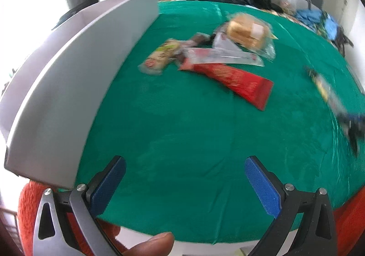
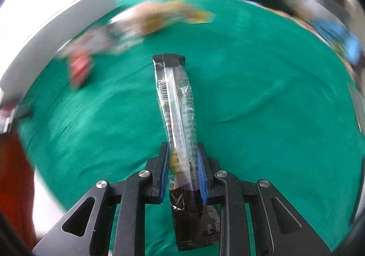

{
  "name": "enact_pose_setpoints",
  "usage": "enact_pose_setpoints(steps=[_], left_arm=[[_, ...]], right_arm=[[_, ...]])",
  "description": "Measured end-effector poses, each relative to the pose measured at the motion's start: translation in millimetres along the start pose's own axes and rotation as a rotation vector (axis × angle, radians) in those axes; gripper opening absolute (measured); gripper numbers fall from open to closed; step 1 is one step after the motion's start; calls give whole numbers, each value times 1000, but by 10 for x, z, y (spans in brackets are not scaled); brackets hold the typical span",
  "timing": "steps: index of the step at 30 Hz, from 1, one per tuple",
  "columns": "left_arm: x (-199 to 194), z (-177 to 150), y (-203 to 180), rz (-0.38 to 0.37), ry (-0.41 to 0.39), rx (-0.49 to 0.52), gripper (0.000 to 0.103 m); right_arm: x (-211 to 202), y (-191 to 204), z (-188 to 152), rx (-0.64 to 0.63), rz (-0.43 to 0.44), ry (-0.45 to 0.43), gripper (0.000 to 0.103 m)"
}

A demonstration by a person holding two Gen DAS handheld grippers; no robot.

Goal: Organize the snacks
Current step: 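Lift the black-ended snack stick off the sheet with the right tool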

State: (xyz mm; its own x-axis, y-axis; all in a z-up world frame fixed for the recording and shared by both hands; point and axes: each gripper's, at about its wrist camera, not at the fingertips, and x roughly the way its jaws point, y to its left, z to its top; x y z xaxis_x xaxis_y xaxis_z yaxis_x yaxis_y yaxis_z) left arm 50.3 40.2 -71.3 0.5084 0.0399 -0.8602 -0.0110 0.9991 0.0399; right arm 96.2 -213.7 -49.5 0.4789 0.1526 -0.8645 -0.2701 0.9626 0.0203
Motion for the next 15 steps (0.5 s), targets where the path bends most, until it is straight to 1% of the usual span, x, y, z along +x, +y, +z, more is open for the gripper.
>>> enact_pose_setpoints(steps=[2,6,8,11,15], left_arm=[[66,46,-101,4,7,32,103],[220,118,-255,5,32,70,103],[281,143,-314,6,38,88,103],[306,200,-338,-2,30,89,103],[386,305,-305,-29,43,57,103]], right_arm=[[25,-204,82,84,-59,-38,24],[86,-441,160,165,-98,-79,24],[124,-482,187,180,-100,-86,24],[144,-493,183,166,-106,-98,26],[184,-537,164,168,-102,-109,35]])
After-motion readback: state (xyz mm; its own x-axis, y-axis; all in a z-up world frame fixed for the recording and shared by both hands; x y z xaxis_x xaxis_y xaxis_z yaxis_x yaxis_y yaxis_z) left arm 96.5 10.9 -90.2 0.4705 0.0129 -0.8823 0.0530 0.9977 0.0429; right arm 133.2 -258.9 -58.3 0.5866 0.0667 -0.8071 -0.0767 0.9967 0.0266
